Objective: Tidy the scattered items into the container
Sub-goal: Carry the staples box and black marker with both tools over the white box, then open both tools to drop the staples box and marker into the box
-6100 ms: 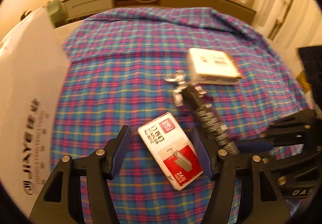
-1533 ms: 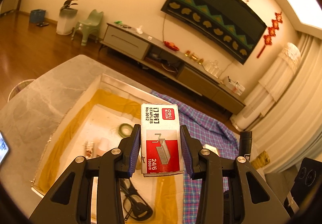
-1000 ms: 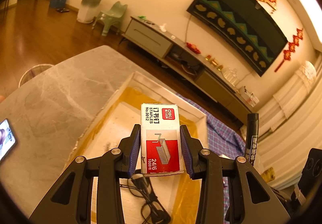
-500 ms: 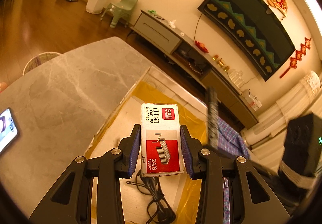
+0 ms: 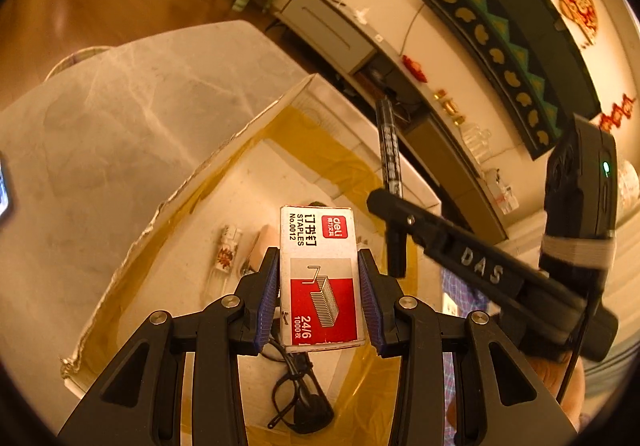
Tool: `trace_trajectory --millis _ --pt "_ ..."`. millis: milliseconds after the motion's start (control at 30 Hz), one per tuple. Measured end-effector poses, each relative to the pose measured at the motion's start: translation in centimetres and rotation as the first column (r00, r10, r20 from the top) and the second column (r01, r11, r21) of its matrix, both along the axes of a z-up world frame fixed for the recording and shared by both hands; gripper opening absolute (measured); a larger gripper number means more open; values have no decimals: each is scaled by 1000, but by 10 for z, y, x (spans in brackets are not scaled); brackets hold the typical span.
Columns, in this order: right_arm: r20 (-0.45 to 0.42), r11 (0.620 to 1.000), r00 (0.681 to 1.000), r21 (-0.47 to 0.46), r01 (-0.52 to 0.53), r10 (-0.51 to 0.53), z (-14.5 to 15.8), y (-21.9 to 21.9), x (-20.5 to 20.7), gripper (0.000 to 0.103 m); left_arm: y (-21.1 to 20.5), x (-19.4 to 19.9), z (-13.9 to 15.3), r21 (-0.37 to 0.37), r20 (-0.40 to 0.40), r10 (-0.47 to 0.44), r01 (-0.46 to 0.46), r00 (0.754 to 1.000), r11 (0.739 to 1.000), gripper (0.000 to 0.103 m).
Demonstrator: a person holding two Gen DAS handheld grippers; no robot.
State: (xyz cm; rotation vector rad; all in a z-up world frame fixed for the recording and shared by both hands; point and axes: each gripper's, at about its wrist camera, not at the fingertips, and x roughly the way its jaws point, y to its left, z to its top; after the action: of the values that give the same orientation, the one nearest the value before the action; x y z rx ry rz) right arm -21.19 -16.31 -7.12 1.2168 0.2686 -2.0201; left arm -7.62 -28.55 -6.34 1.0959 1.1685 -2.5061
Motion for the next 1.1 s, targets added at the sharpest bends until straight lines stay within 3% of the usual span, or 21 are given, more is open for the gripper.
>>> trace_trajectory --millis 367,733,800,833,867,1100 --pt "24 985 992 123 -122 120 -19 -31 -13 15 21 -14 -18 27 61 -39 38 997 999 40" --pt "24 974 988 164 -154 152 -38 -44 -20 15 19 -25 -29 100 70 -36 29 997 995 42" --pt "13 977 990 161 -141 140 -38 -42 -24 20 19 -25 -31 129 71 -38 29 997 991 48" --pt "9 979 992 156 -128 128 -38 -41 -26 29 19 -25 -32 137 73 -38 27 997 990 49" --pt "9 982 993 145 -117 117 -38 -40 -28 32 19 -24 -32 141 74 -36 25 997 990 49" --pt "7 988 994 113 -109 109 -32 -23 -26 33 12 -16 -31 208 58 -11 -1 998 978 50"
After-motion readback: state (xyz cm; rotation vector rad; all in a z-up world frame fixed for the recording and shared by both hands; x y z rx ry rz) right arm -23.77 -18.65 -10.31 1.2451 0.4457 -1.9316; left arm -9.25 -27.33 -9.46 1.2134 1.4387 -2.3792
